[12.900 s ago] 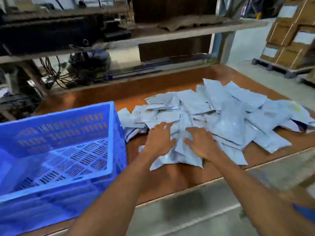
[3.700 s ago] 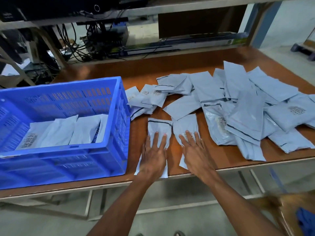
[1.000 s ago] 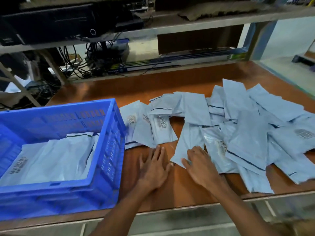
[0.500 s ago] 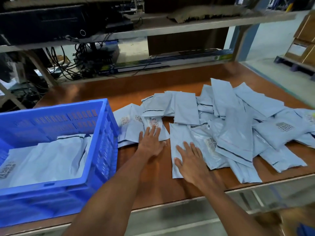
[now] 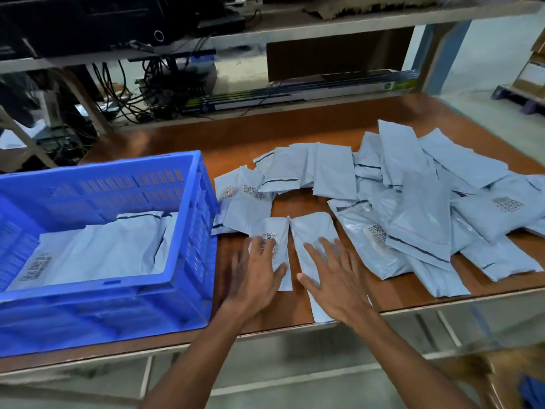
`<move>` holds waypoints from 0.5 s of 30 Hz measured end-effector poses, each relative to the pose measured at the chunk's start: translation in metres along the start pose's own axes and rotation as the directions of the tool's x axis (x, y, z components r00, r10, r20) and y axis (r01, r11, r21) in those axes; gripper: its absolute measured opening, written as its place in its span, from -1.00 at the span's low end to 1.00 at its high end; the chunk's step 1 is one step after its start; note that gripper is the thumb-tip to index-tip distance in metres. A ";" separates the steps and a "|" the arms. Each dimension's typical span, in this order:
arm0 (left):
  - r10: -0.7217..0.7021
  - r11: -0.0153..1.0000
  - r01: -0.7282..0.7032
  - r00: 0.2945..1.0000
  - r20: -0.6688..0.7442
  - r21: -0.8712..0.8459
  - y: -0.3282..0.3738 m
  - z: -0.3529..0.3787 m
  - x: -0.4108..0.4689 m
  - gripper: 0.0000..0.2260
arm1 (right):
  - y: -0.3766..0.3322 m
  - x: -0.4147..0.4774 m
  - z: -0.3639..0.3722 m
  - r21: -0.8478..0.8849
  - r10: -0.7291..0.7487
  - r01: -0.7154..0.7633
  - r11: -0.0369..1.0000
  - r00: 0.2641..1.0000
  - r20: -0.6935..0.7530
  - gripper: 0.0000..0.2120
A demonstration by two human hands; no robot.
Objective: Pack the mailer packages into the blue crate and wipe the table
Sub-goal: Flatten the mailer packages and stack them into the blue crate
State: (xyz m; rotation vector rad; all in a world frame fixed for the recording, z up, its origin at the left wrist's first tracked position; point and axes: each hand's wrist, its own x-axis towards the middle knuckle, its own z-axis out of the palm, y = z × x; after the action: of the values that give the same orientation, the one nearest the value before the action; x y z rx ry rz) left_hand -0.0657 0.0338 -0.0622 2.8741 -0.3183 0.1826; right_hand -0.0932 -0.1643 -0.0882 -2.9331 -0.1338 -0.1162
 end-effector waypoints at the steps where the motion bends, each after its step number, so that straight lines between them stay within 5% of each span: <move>1: -0.004 1.000 0.004 0.999 0.039 0.006 0.000 0.002 0.009 -0.51 | -0.001 0.006 0.004 -0.015 0.012 -0.012 1.000 1.000 0.018 -0.34; 4: -0.061 0.998 0.060 0.977 0.202 0.015 0.008 0.022 0.022 -0.38 | -0.003 0.018 0.013 -0.052 0.038 -0.035 0.998 0.998 0.058 -0.37; 10: -0.066 0.995 0.060 0.996 0.065 0.085 0.024 0.035 0.006 -0.49 | -0.002 0.021 0.016 -0.059 0.030 -0.027 0.998 0.998 0.051 -0.30; 15: -0.039 0.982 0.004 0.982 0.185 0.187 0.010 0.038 0.000 -0.43 | -0.011 0.016 0.004 -0.009 0.031 -0.031 0.999 0.999 0.010 -0.38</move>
State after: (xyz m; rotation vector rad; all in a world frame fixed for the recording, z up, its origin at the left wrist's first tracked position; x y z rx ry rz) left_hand -0.0645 0.0150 -0.0962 3.0854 -0.3197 -0.0678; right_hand -0.0784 -0.1517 -0.0884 -2.9431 -0.0890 -0.0978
